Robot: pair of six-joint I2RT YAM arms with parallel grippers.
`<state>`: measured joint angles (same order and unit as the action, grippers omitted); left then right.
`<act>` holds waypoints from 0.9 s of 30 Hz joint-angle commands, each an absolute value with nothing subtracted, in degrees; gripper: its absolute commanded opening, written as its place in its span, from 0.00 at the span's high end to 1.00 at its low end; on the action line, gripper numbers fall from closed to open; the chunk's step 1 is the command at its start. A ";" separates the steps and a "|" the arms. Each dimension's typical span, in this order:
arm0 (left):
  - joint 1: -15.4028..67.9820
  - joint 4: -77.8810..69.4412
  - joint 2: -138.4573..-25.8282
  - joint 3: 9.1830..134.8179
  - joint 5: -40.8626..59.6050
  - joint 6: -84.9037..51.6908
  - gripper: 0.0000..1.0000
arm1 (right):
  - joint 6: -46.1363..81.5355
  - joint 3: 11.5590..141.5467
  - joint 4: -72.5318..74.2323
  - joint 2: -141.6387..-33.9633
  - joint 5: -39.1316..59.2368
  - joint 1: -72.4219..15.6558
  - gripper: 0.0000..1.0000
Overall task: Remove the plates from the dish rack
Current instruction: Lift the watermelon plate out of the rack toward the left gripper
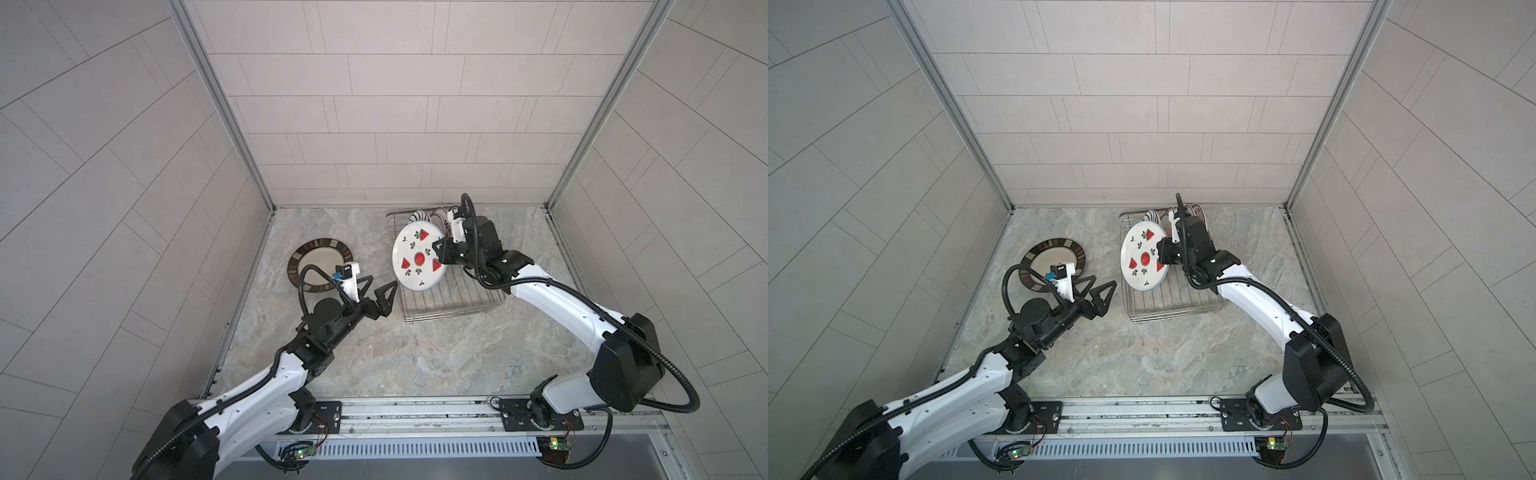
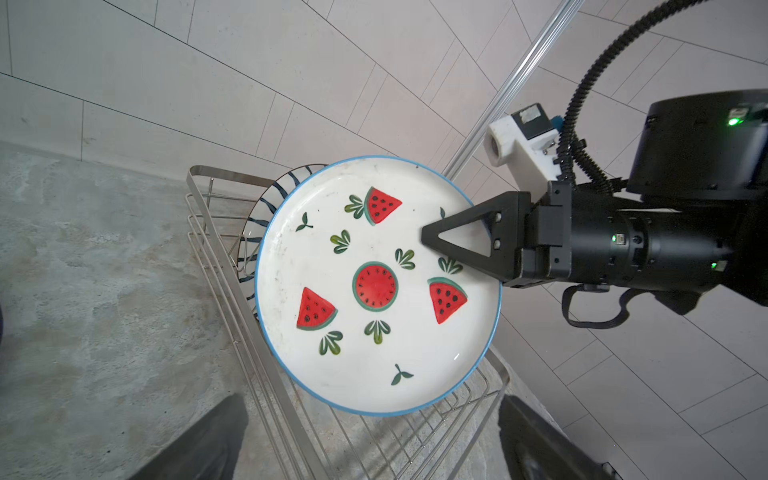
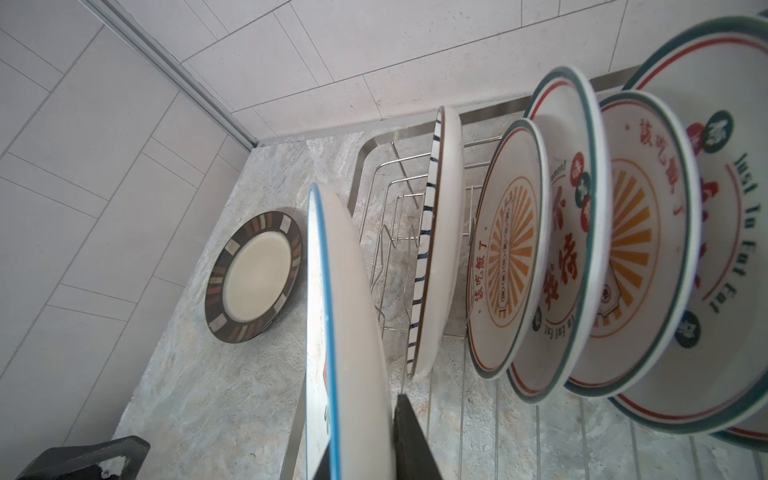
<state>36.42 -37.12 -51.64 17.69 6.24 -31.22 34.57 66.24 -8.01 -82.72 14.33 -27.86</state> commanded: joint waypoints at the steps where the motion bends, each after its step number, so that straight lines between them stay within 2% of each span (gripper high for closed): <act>1: 36.65 -41.57 -52.43 17.14 8.84 -33.29 0.00 | 38.99 64.78 3.73 -77.69 22.09 -26.55 0.93; 7: 36.57 -49.87 -50.65 11.06 8.89 -40.89 0.02 | 42.76 59.18 10.63 -74.66 29.18 -24.59 0.93; 10: 36.47 -47.58 -48.34 10.59 9.57 -43.59 0.02 | 45.40 57.30 14.43 -74.07 33.85 -23.82 0.92; 16: 36.40 -50.12 -46.83 7.68 5.68 -48.49 0.00 | 47.72 54.76 18.11 -72.88 35.64 -23.69 0.93; 23: 36.21 -61.41 -54.45 8.21 8.28 -52.91 0.00 | 51.79 51.06 24.72 -72.35 38.98 -24.01 0.93; 27: 36.21 -68.30 -61.19 9.64 10.28 -54.83 0.06 | 52.46 49.20 26.54 -71.56 39.63 -24.65 0.93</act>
<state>36.40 -59.16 -58.30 7.70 8.56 -52.01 49.41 48.75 16.51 -75.13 36.73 -24.12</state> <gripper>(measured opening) 0.952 0.160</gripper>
